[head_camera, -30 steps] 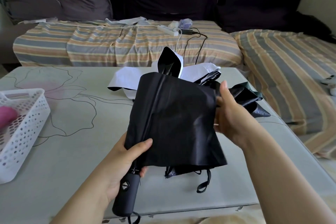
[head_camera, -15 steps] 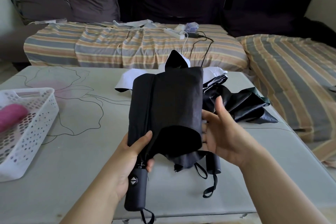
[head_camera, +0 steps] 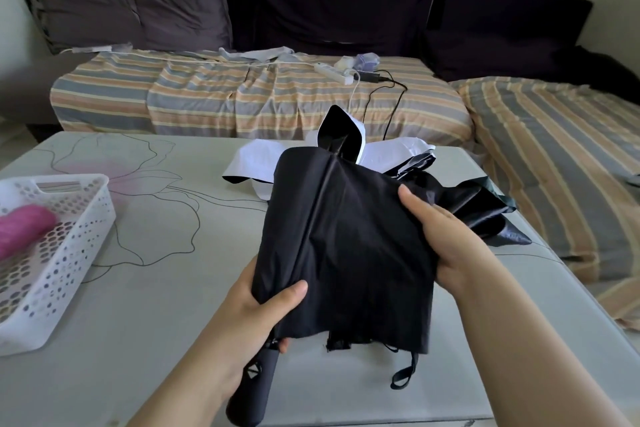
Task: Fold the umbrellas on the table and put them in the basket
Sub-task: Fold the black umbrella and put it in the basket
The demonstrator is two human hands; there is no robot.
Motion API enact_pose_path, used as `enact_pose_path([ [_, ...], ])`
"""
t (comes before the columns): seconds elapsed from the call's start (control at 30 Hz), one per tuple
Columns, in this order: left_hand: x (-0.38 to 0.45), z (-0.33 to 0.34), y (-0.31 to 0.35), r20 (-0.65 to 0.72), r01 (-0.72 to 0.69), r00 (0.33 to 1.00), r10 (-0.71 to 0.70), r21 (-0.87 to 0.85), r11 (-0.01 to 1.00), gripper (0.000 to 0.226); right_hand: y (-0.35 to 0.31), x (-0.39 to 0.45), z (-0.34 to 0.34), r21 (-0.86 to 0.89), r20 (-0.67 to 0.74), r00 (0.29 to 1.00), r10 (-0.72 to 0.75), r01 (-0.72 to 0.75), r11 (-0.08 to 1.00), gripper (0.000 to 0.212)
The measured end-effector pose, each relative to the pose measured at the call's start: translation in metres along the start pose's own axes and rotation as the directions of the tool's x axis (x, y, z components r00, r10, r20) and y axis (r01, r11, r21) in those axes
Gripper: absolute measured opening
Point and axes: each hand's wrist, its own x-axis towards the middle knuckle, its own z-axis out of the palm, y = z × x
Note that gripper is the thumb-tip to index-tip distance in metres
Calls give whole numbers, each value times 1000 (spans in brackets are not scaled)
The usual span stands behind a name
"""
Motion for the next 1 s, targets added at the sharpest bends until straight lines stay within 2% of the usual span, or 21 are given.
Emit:
enact_pose_path([
  [0.1, -2, -1, 0, 23, -11, 1000, 11, 1, 1000, 18, -6, -4, -1, -46, -29, 987, -155, 154, 987, 31],
  [0.2, -2, 1, 0, 20, -29, 999, 29, -20, 999, 28, -11, -10, -6, 10, 13, 977, -213, 213, 977, 33],
  [0.27, -1, 2, -1, 12, -36, 999, 37, -47, 998, 41, -11, -13, -6, 44, -19, 973, -231, 231, 972, 33],
  [0.33, -1, 4, -4, -1, -33, 999, 33, -59, 998, 46, -7, -11, -5, -132, -100, 948, -302, 288, 948, 35],
  [0.4, 1, 6, -6, -24, -21, 1000, 20, -46, 999, 40, -4, -7, -7, -292, -155, 901, -404, 349, 890, 30],
  [0.47, 1, 4, -7, -24, -16, 1000, 15, -33, 999, 34, -6, -7, -9, -267, -145, 886, -441, 394, 879, 16],
  [0.53, 1, 2, -7, -23, -22, 1000, 21, -32, 999, 34, -9, -8, -13, -256, -131, 881, -454, 412, 874, 10],
  [0.67, 3, 1, -8, -70, -50, 996, 46, -52, 997, 38, -9, -9, -14, -395, -194, 782, -593, 491, 777, 43],
  [0.73, 4, 2, -8, -75, -55, 996, 51, -58, 997, 39, -8, -9, -9, -406, -206, 746, -633, 523, 749, 49],
  [0.77, 3, 3, -9, -67, -57, 996, 54, -49, 997, 37, -10, -11, -6, -375, -203, 762, -615, 520, 768, 46],
  [0.8, 3, 3, -9, -49, -46, 998, 44, -48, 998, 34, -10, -12, -5, -302, -168, 814, -556, 494, 815, 42],
  [0.87, 3, 3, -7, -21, -30, 999, 28, -82, 996, 25, -11, -18, -5, -147, 45, 948, -316, 319, 936, 40],
  [0.9, 1, 3, -7, -6, -33, 999, 33, -86, 996, 21, -9, -22, -5, -142, 159, 971, -178, 201, 969, 40],
  [0.93, 1, 3, -7, 7, -30, 1000, 31, -97, 995, 19, -5, -24, -7, -190, 254, 965, -67, 117, 975, 36],
  [1.0, -1, 1, -5, 6, 10, 1000, -9, -130, 991, 26, 3, -24, -8, -304, 305, 952, 32, 65, 950, 33],
])
